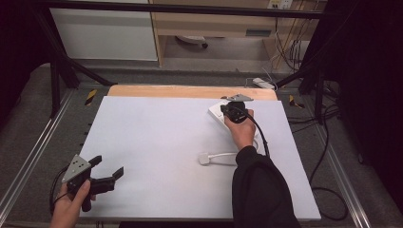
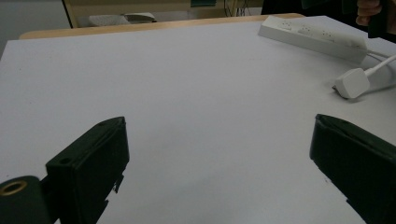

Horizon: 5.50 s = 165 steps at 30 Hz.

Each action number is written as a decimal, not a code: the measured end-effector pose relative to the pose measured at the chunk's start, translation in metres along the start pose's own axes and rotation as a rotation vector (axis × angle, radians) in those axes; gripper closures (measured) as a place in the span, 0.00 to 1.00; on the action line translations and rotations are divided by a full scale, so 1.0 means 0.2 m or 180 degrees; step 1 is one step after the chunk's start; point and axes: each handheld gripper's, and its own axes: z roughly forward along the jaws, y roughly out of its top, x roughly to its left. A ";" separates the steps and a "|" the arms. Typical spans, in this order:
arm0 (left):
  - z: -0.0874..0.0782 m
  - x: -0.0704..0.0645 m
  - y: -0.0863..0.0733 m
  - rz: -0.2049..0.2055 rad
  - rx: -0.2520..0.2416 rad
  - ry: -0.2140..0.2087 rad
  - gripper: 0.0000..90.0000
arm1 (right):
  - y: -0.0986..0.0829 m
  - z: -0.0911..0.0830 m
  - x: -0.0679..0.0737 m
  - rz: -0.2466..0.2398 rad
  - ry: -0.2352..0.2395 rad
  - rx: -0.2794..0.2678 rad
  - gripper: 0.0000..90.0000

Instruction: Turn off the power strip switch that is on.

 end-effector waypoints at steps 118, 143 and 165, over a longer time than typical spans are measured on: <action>0.00 0.00 0.00 0.0020 0.0024 -0.0007 0.05 | -0.12 0.07 -0.02 0.0023 -0.0112 0.0422 1.00; 0.00 0.00 0.00 0.0012 0.0017 -0.0004 0.05 | -0.09 0.02 -0.02 0.0058 -0.0068 0.0282 1.00; 0.00 0.00 0.00 0.0025 0.0026 -0.0002 0.05 | -0.06 -0.06 -0.03 0.0192 0.0053 0.0062 0.89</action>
